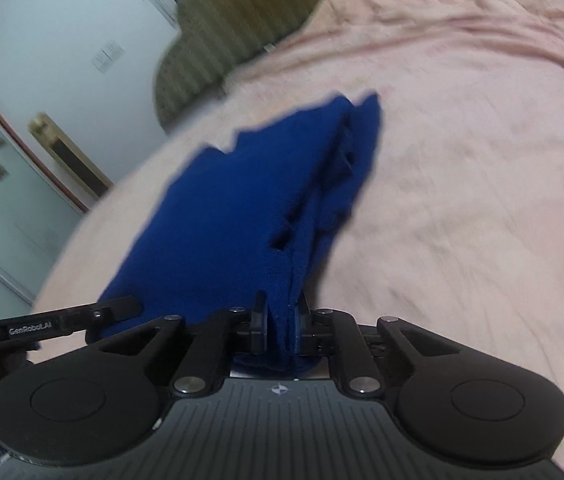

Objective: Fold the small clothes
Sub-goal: 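Fold the gripped edge over with both grippers and open the left gripper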

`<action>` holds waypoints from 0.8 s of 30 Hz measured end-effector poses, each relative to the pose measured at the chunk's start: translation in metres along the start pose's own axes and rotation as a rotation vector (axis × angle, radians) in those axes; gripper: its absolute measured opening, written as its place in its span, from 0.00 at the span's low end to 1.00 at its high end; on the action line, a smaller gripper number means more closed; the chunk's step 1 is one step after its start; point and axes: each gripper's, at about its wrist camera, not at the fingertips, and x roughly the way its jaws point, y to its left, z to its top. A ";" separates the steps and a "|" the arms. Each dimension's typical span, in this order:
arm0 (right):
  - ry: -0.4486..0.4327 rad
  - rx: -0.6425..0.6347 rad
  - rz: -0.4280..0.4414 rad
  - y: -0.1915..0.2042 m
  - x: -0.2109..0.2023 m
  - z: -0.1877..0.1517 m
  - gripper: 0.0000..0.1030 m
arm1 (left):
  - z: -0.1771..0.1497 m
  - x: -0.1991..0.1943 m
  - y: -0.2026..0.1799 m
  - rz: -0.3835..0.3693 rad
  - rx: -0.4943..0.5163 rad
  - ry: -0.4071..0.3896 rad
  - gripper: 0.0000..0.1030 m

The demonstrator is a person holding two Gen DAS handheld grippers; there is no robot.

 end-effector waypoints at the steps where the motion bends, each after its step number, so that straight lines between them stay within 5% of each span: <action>1: -0.002 0.002 -0.009 -0.002 -0.001 -0.001 0.22 | 0.000 -0.005 -0.001 0.013 0.001 -0.012 0.18; 4: -0.058 -0.067 -0.102 0.011 -0.014 0.001 0.35 | 0.001 -0.017 -0.012 0.108 0.051 -0.072 0.32; 7: -0.157 -0.213 -0.247 0.036 -0.024 0.007 0.36 | 0.005 -0.014 -0.025 0.221 0.075 -0.100 0.72; 16: -0.110 -0.396 -0.284 0.076 0.023 0.008 0.36 | -0.001 0.009 -0.029 0.313 0.041 -0.042 0.73; 19: -0.104 -0.386 -0.346 0.072 0.032 0.004 0.38 | -0.003 0.010 -0.030 0.322 0.055 -0.044 0.73; 24: -0.101 -0.317 -0.313 0.059 0.026 0.004 0.38 | -0.003 0.011 -0.034 0.337 0.066 -0.044 0.73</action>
